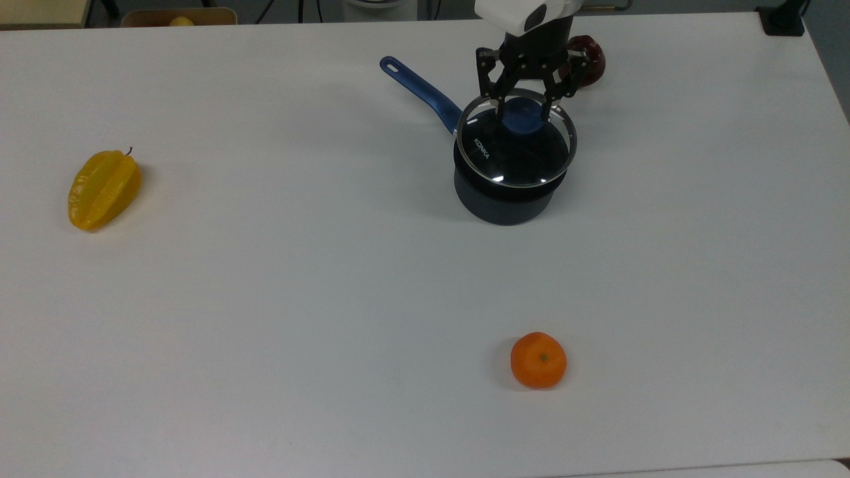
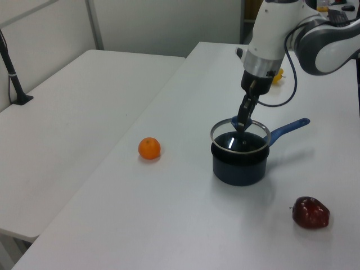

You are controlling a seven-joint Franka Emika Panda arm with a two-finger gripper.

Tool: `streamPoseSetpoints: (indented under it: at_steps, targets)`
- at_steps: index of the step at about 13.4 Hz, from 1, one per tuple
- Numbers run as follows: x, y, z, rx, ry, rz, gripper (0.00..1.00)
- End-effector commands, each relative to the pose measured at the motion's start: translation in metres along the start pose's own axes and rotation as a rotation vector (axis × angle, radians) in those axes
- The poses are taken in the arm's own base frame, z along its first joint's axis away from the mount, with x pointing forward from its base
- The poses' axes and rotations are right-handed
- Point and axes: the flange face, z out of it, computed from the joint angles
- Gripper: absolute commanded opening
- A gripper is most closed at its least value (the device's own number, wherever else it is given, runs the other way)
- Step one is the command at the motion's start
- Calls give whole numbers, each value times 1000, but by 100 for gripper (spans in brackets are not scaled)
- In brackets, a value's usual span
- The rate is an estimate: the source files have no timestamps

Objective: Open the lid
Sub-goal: 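Carry the glass lid away from the saucepan beside it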

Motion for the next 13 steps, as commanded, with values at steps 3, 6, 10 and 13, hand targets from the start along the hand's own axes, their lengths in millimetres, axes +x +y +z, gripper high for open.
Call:
streamPoseSetpoints:
  at_steps: [3, 6, 10, 13]
  targets:
    - [36, 104, -11, -58, 12, 138, 33]
    - [47, 190, -6, -94, 0, 159, 33]
    - [43, 266, 16, -120, -50, 160, 33]
    - [38, 304, 49, -126, -102, 155, 33]
